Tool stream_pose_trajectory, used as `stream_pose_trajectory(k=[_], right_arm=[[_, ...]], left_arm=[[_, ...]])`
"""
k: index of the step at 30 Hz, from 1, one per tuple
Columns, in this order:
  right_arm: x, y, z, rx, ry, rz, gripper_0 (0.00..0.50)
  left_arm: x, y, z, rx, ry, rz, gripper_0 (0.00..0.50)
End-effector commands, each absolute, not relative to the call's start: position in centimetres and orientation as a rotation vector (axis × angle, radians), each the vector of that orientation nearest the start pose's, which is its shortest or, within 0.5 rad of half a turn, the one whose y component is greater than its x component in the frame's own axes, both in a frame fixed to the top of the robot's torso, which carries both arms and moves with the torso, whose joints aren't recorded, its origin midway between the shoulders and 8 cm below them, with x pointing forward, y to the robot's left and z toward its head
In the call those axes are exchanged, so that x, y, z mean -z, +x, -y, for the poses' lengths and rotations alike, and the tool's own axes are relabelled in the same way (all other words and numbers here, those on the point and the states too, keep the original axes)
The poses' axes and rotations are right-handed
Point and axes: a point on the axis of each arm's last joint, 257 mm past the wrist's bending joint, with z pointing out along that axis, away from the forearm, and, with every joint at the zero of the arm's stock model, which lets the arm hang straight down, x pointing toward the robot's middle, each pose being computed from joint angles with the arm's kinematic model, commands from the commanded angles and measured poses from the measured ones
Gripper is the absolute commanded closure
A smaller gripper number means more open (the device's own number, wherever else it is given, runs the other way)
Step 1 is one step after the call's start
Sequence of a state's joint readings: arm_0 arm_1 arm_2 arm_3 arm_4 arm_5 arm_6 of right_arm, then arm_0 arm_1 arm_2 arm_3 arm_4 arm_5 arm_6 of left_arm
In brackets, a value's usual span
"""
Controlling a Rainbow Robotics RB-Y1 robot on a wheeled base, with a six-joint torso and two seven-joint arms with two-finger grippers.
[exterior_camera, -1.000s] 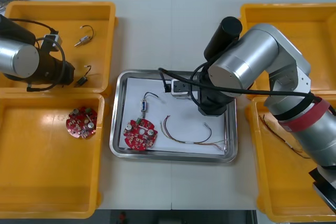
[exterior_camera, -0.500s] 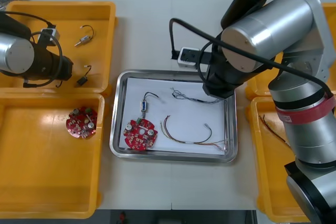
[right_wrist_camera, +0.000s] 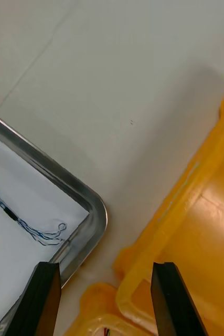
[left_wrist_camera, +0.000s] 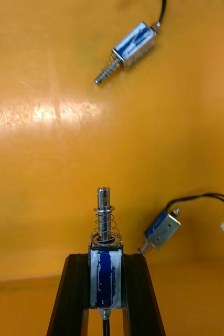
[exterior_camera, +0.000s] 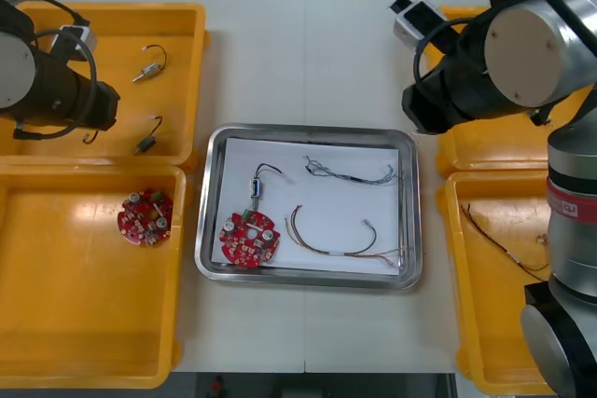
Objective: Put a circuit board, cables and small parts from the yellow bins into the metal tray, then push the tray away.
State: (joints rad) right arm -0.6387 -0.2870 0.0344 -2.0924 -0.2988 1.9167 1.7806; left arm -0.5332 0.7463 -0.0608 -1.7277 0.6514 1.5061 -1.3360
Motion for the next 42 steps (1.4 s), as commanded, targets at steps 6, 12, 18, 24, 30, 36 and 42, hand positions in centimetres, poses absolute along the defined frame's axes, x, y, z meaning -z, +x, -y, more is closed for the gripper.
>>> stream_pose_trajectory(k=[6, 12, 18, 24, 30, 36, 42], right_arm=[[9.7, 48.0, 26.1, 0.145, -0.304, -2.359, 0.000], [10.6, 46.4, 30.0, 0.125, -0.139, -2.378, 0.000], [12.1, 44.5, 33.7, 0.113, -0.038, -2.415, 0.000], [13.5, 42.6, 36.0, 0.064, 0.037, -2.450, 0.000], [14.7, 41.1, 37.3, 0.084, 0.077, -2.478, 0.000], [16.2, 39.4, 37.5, 0.051, 0.158, -2.513, 0.000], [17.4, 38.2, 38.1, 0.044, 0.198, -2.547, 0.000]], left_arm=[[9.9, 52.2, -31.1, -0.102, 0.187, -2.449, 0.498], [8.6, 51.1, -28.7, -0.087, 0.227, -2.454, 0.499], [8.3, 50.0, -24.8, -0.054, 0.255, -2.464, 0.500], [9.1, 48.7, -20.0, 0.020, 0.266, -2.453, 0.500], [10.0, 47.0, -15.3, 0.097, 0.289, -2.457, 0.498], [11.1, 45.6, -10.6, 0.172, 0.325, -2.471, 0.500], [12.9, 44.3, -7.4, 0.190, 0.397, -2.484, 0.500]])
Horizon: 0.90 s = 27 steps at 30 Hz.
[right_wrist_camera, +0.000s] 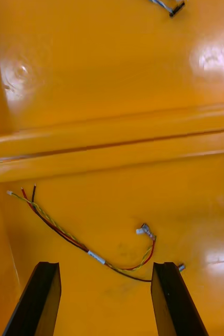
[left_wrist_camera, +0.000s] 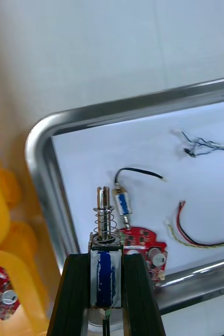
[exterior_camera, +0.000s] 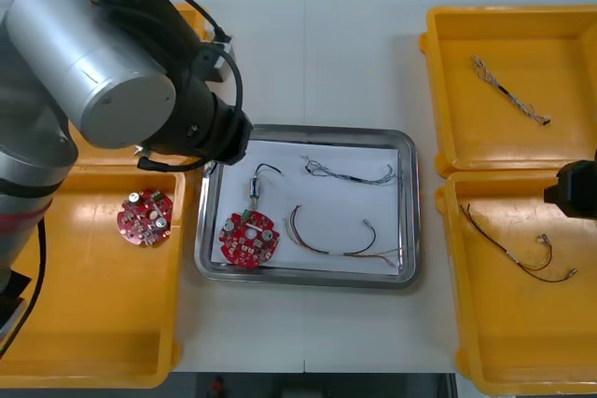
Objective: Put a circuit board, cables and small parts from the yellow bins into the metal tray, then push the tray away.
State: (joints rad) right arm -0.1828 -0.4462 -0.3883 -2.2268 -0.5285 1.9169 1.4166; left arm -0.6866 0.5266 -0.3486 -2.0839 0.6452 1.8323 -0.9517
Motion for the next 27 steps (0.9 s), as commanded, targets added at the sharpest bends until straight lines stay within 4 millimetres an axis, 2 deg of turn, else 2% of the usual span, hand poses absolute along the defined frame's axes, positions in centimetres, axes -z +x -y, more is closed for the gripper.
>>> stream_pose_trajectory(k=[1, 6, 11, 19, 27], right_arm=[[17.6, 38.0, 38.3, 0.050, 0.199, -2.552, 0.000], [18.6, 37.1, 39.3, 0.067, 0.219, -2.583, 0.000], [18.7, 36.8, 39.9, 0.074, 0.222, -2.591, 0.000], [19.3, 36.5, 39.9, 0.059, 0.228, -2.613, 0.000], [19.3, 36.6, 39.7, 0.051, 0.232, -2.613, 0.000]], left_arm=[[13.4, 44.0, -6.9, 0.192, 0.408, -2.491, 0.500], [14.9, 43.6, -5.4, 0.197, 0.419, -2.507, 0.499], [17.0, 44.8, -3.7, 0.233, 0.401, -2.502, 0.499], [20.1, 46.7, -3.4, 0.227, 0.356, -2.496, 0.499], [22.4, 47.5, -3.4, 0.252, 0.318, -2.512, 0.500]])
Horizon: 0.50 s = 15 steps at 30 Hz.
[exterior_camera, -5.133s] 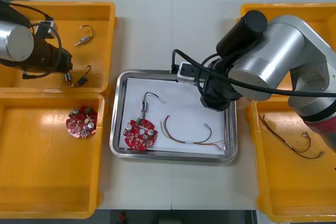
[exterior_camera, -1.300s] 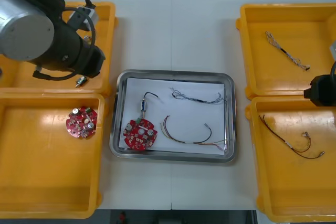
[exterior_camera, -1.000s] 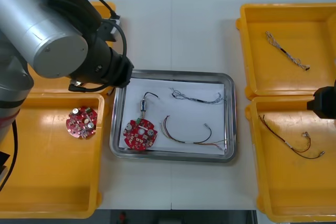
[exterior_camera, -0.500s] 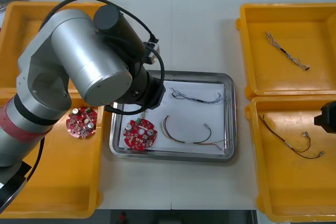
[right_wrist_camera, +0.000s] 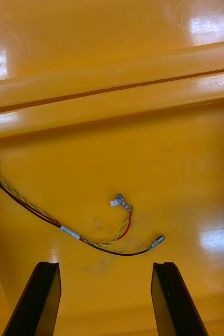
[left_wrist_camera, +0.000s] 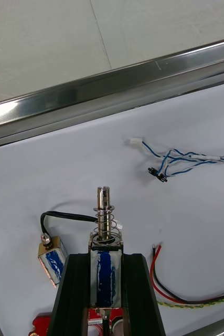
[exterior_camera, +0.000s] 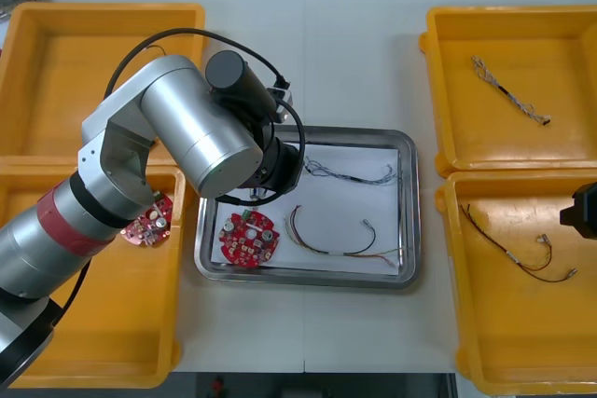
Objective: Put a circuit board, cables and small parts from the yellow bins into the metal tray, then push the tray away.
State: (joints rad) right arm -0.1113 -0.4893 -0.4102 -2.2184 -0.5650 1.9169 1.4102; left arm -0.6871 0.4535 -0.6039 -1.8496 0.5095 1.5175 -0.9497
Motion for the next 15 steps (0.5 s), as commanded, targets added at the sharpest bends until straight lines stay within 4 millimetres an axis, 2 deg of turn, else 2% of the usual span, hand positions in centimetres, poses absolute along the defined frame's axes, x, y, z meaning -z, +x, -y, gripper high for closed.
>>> stream_pose_trajectory(k=[1, 8, 15], right_arm=[[19.4, 36.5, 39.8, 0.052, 0.231, -2.614, 0.000], [19.4, 36.5, 39.8, 0.053, 0.227, -2.615, 0.000], [19.4, 36.5, 39.7, 0.052, 0.224, -2.617, 0.000]], left_arm=[[22.5, 47.5, -3.4, 0.256, 0.319, -2.511, 0.500], [24.8, 47.8, -3.7, 0.226, 0.320, -2.519, 0.498], [25.9, 48.1, -3.7, 0.222, 0.320, -2.518, 0.500]])
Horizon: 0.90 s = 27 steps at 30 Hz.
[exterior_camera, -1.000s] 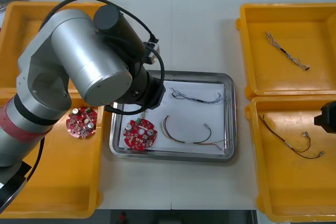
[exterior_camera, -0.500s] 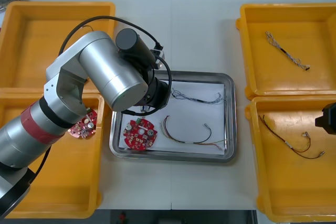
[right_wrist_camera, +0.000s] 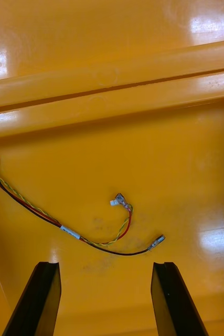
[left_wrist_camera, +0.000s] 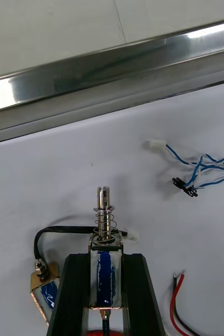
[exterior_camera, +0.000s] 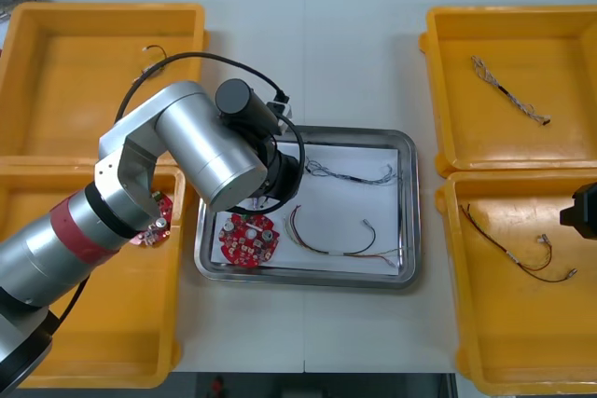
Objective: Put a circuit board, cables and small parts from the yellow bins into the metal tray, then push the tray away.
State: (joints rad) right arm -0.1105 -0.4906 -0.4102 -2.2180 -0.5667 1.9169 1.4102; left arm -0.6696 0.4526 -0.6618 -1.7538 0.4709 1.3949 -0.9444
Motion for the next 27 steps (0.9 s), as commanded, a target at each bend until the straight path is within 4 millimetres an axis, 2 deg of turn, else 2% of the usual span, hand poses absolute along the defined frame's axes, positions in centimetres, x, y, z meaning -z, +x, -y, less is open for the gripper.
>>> stream_pose_trajectory(k=[1, 5, 7, 8, 9, 10, 12, 20, 27], right_arm=[[19.4, 36.5, 39.8, 0.052, 0.226, -2.616, 0.000], [19.4, 36.5, 39.7, 0.049, 0.224, -2.616, 0.000], [19.5, 36.5, 39.7, 0.048, 0.221, -2.618, 0.000], [19.4, 36.5, 39.7, 0.047, 0.220, -2.617, 0.000], [19.4, 36.5, 39.6, 0.046, 0.219, -2.617, 0.000], [19.4, 36.5, 39.6, 0.045, 0.221, -2.617, 0.000], [19.4, 36.5, 39.6, 0.043, 0.222, -2.617, 0.000], [19.5, 36.5, 39.4, 0.040, 0.214, -2.619, 0.000], [19.5, 36.5, 39.1, 0.033, 0.195, -2.624, 0.000]], left_arm=[[26.0, 48.0, -3.8, 0.224, 0.318, -2.520, 0.499], [25.9, 48.0, -3.7, 0.227, 0.318, -2.521, 0.495], [25.9, 48.0, -3.8, 0.224, 0.319, -2.520, 0.460], [25.9, 48.0, -3.8, 0.225, 0.317, -2.521, 0.377], [25.8, 48.1, -3.8, 0.228, 0.314, -2.518, 0.202], [25.8, 48.2, -3.8, 0.228, 0.312, -2.518, 0.123], [25.7, 48.3, -4.0, 0.227, 0.306, -2.517, 0.002], [25.1, 48.6, -4.2, 0.240, 0.288, -2.511, 0.000], [22.5, 48.1, -5.0, 0.255, 0.247, -2.521, 0.000]])
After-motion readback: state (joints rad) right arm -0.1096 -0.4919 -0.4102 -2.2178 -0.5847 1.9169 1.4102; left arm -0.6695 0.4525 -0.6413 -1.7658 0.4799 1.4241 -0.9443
